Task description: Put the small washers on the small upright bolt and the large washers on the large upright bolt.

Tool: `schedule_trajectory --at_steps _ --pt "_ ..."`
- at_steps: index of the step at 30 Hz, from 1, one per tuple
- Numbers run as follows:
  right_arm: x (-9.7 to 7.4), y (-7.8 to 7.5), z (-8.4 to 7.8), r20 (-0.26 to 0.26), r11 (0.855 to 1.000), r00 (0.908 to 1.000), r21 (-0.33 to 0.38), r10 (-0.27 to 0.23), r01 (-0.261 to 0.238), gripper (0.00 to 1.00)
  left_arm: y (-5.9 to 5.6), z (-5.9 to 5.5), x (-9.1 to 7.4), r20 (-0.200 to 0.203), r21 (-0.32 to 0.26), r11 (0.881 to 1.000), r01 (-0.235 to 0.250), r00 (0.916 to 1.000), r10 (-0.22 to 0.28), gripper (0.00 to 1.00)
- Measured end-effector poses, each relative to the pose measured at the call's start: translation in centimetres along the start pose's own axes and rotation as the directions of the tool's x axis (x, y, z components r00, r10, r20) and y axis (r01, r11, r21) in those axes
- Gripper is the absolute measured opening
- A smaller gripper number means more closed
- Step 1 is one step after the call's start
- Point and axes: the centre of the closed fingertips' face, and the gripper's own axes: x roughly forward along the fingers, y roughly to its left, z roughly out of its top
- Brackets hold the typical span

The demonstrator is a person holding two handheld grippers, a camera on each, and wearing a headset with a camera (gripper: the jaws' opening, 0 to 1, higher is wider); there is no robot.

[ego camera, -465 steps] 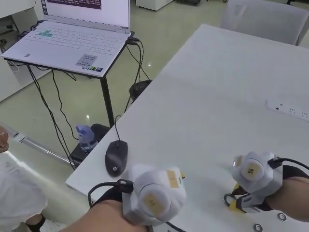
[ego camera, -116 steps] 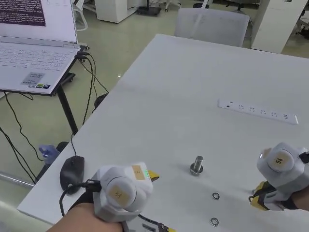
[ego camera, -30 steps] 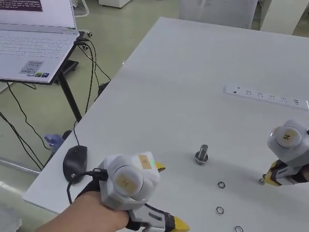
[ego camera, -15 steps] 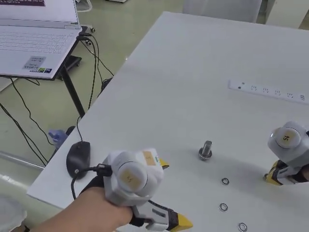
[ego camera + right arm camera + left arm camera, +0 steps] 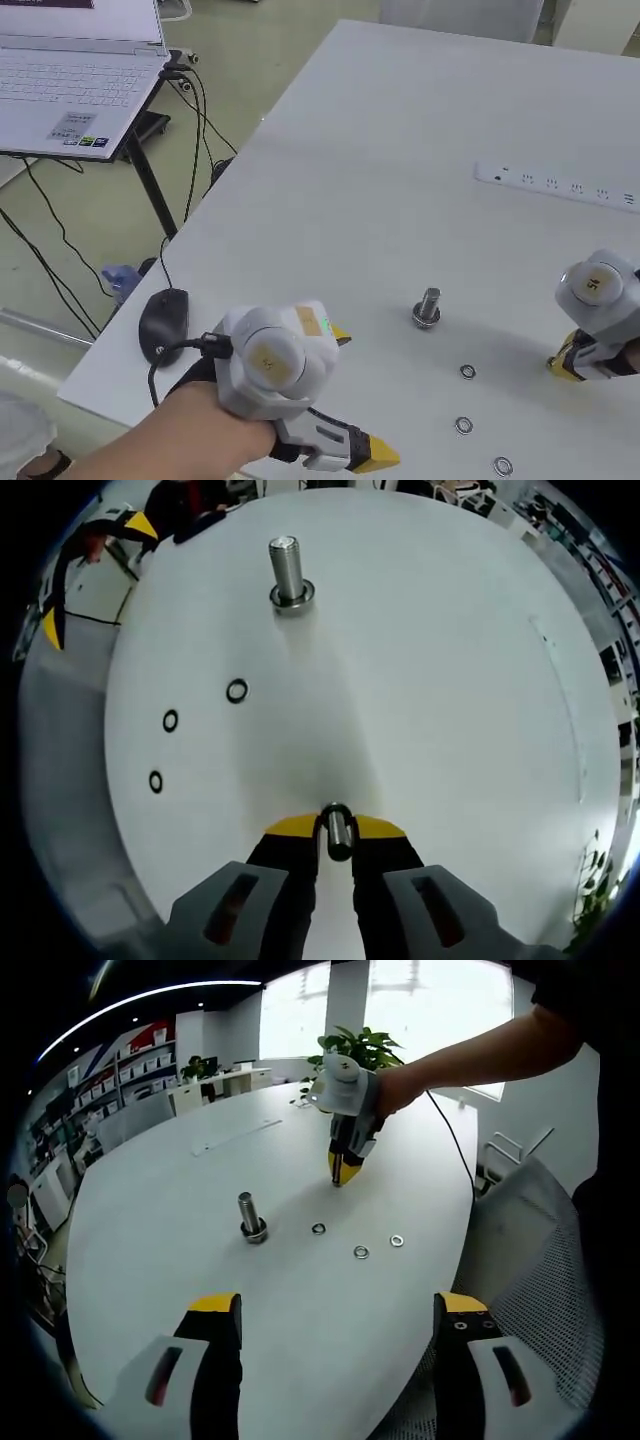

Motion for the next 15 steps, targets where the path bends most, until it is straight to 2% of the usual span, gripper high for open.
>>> schedule_trajectory --at_steps 9,12,15 --pt "0.00 0.12 0.01 0.000 1.000 1.0000 -0.007 0.005 -0.005 0.13 -0.03 0.05 -0.13 -0.002 0.003 1.000 -0.003 1.0000 0.003 0.77" --pt "0.06 0.34 0.16 0.014 1.000 0.9998 0.002 0.017 -0.018 0.18 -0.01 0.04 -0.25 -0.002 0.004 1.000 -0.007 1.0000 0.007 0.77" --pt "-0.02 0.25 0.16 0.014 1.000 0.9999 -0.013 0.009 -0.009 0.20 0.02 0.05 -0.42 -0.001 0.003 1.000 -0.010 0.9999 0.010 0.77"
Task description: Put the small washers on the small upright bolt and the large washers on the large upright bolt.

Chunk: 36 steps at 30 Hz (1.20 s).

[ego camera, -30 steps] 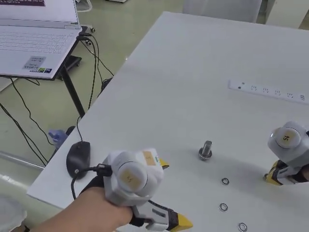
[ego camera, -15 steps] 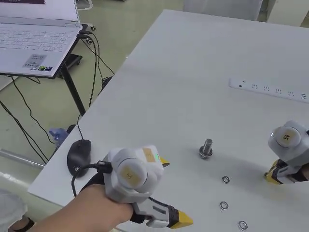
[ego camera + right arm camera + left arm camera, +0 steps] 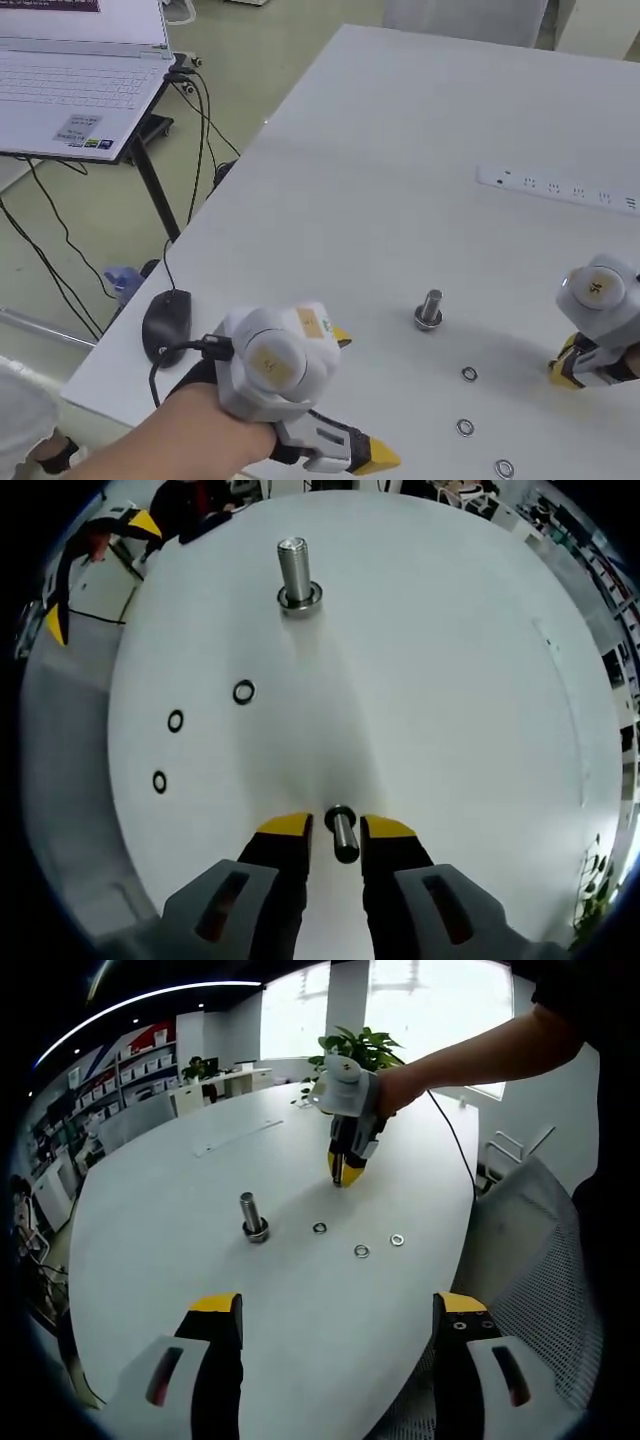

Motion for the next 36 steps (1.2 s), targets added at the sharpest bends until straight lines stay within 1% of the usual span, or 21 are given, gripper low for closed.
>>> schedule_trajectory --at_steps 4,10,15,20,24,29,36 --pt "-0.4 -0.2 0.1 0.006 1.000 1.0000 -0.005 -0.005 0.005 0.25 0.1 0.0 -0.1 0.001 0.002 1.000 -0.003 1.0000 0.003 0.77" --pt "-1.0 -0.5 0.0 0.003 1.000 1.0000 -0.014 -0.007 0.007 0.26 0.1 0.4 -0.2 0.010 0.007 1.000 -0.008 0.9999 0.008 0.78" --pt "-1.7 -0.4 0.4 0.012 1.000 0.9999 -0.023 -0.011 0.011 0.27 0.0 0.7 -0.4 0.018 0.007 1.000 -0.008 0.9998 0.007 0.78" --pt "-2.7 -0.5 1.0 0.024 0.999 0.9995 -0.035 -0.022 0.023 0.30 -0.5 0.6 -0.5 0.015 0.019 1.000 -0.003 0.9999 0.003 0.79" --pt "-3.7 -0.7 1.9 0.045 0.998 0.9984 -0.046 -0.034 0.036 0.32 -0.7 0.6 -0.5 0.011 0.021 1.000 0.002 0.9999 -0.002 0.80" --pt "-4.5 -0.6 3.1 0.068 0.997 0.9968 -0.058 -0.041 0.045 0.34 -0.9 0.7 -0.8 0.012 0.018 1.000 0.007 0.9999 -0.007 0.83" --pt "-5.2 -0.2 4.8 0.100 0.996 0.9945 -0.078 -0.030 0.038 0.36 -0.9 0.8 -0.9 0.018 0.012 1.000 0.006 0.9998 -0.006 0.88"
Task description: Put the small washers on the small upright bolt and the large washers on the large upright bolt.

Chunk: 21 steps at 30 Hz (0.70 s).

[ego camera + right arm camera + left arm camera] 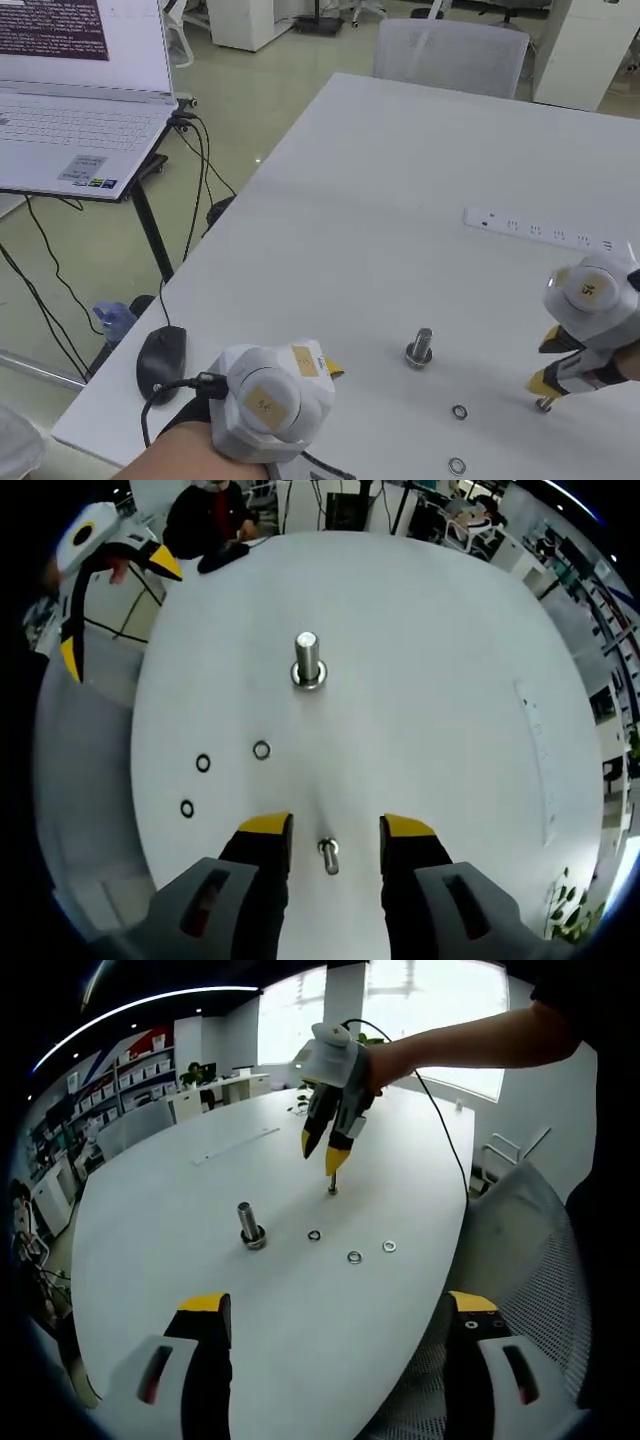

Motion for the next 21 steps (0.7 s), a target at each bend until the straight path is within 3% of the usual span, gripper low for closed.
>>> schedule_trajectory --at_steps 7,21 --pt "0.1 0.6 1.7 0.027 1.000 0.9995 -0.025 0.013 -0.012 0.38 -0.4 -0.4 -0.1 -0.001 -0.007 1.000 0.009 1.0000 -0.009 0.95" --pt "1.4 2.5 4.0 0.039 0.995 0.9980 -0.093 0.050 -0.046 0.40 -0.3 -0.8 -0.4 -0.001 -0.016 1.000 0.005 1.0000 -0.005 0.99"
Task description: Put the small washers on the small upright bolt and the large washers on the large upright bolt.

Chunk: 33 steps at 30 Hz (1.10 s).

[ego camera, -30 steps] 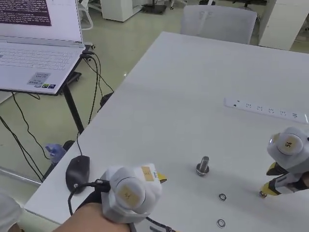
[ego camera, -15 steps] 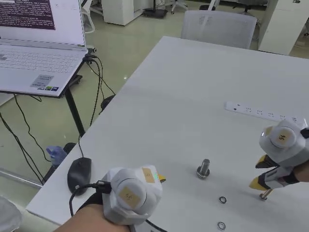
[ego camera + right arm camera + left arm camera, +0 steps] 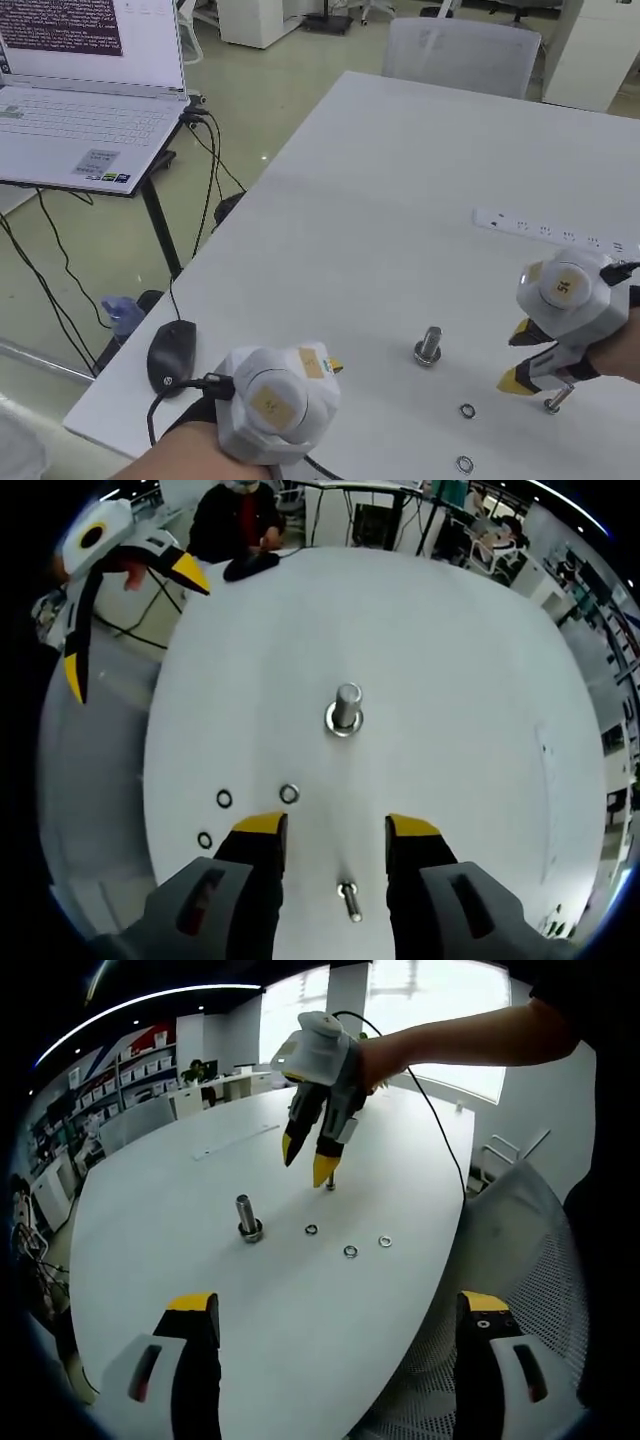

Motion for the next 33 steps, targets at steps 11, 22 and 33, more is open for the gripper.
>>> schedule_trajectory --at_steps 11,22,33 --pt "1.8 1.2 0.6 0.020 0.999 0.9993 -0.008 0.031 -0.031 0.40 -0.1 -0.2 0.0 -0.003 0.007 1.000 0.004 1.0000 -0.004 0.98" --pt "3.6 2.1 -0.1 0.015 0.999 0.9993 -0.014 0.033 -0.033 0.39 0.2 -0.2 -0.2 -0.001 0.001 1.000 -0.005 1.0000 0.005 0.95" --pt "5.8 2.8 -0.9 -0.020 0.999 0.9992 -0.025 0.035 -0.035 0.34 0.1 -0.3 -0.2 -0.001 0.005 1.000 0.003 1.0000 -0.003 0.95"
